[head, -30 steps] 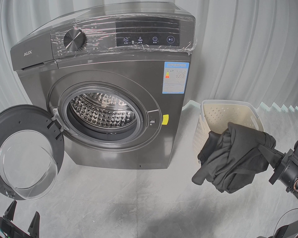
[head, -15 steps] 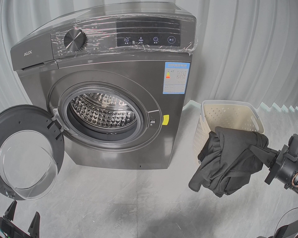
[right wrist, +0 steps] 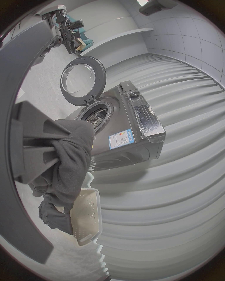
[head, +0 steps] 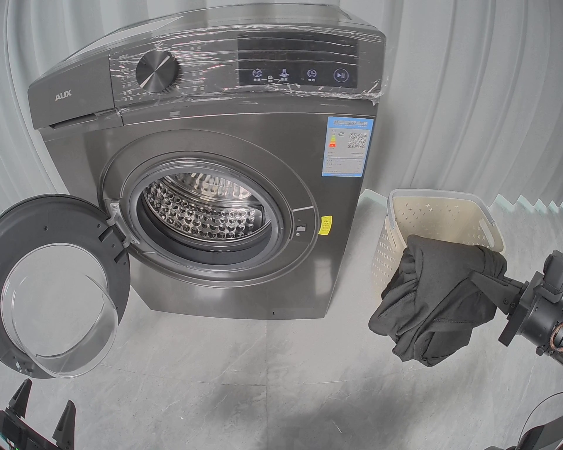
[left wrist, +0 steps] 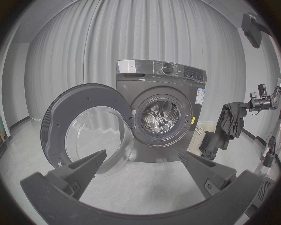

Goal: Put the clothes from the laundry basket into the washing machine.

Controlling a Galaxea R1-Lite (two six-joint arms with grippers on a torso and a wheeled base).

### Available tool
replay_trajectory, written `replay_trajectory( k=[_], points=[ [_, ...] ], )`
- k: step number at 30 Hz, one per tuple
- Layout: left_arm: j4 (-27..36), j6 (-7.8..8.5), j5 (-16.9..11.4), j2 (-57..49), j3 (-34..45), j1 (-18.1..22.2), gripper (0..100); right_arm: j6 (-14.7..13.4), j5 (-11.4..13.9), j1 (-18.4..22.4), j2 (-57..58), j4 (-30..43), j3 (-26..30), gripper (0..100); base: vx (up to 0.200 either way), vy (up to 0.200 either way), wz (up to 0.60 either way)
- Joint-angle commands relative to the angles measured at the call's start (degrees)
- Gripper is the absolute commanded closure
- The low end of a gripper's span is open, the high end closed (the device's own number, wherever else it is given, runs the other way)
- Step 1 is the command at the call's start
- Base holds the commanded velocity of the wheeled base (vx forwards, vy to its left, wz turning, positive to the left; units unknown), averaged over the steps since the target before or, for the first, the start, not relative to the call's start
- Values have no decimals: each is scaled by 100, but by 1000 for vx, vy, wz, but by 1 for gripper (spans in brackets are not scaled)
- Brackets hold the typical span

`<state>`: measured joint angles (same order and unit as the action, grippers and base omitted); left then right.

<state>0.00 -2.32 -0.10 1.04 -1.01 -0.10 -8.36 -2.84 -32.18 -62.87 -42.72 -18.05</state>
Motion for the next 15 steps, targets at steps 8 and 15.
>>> replay_trajectory(
  k=[8,15],
  points=[
    [0,-6,1,-86,92,1,0,-7,12,-7,11,9,74,100,0,0,0],
    [0,12,1,-86,92,1,0,-131,-6,116,424,-79,751,100,-200,0,0]
  ],
)
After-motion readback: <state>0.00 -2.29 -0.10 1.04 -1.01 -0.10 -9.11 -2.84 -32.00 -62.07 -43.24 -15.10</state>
